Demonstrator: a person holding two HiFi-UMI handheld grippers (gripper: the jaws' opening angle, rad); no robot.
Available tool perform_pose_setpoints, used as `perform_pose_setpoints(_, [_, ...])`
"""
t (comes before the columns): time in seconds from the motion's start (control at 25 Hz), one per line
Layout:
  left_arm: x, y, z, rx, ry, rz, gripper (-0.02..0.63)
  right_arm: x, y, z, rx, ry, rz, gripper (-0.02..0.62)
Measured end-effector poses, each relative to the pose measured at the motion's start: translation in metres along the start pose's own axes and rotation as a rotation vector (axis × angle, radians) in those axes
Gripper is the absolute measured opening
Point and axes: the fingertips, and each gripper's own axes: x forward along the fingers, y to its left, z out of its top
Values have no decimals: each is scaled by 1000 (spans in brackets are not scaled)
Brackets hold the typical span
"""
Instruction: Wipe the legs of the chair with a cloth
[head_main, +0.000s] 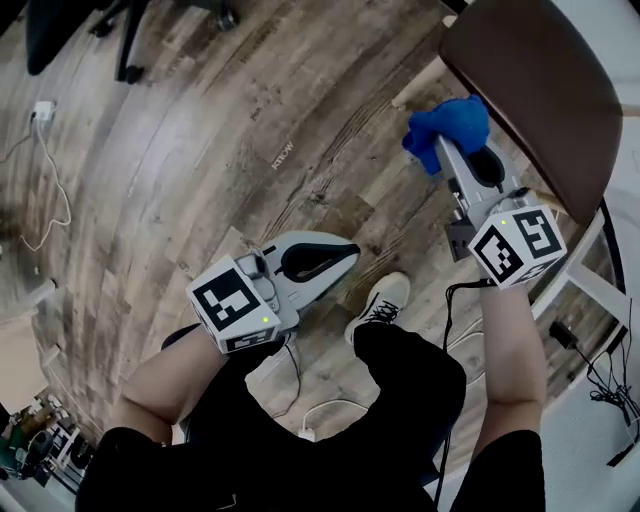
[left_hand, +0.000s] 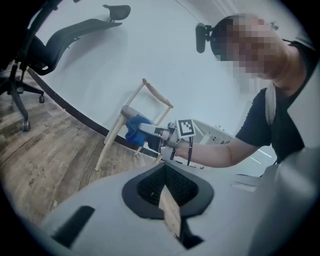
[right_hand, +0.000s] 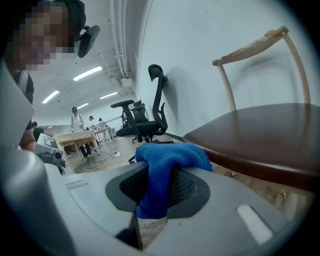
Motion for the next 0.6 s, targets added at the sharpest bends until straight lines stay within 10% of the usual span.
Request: perform_pose_setpoints(0.6, [30,78,51,232,-5,-13,8,64,-73,-22,-21,-58,-49,97])
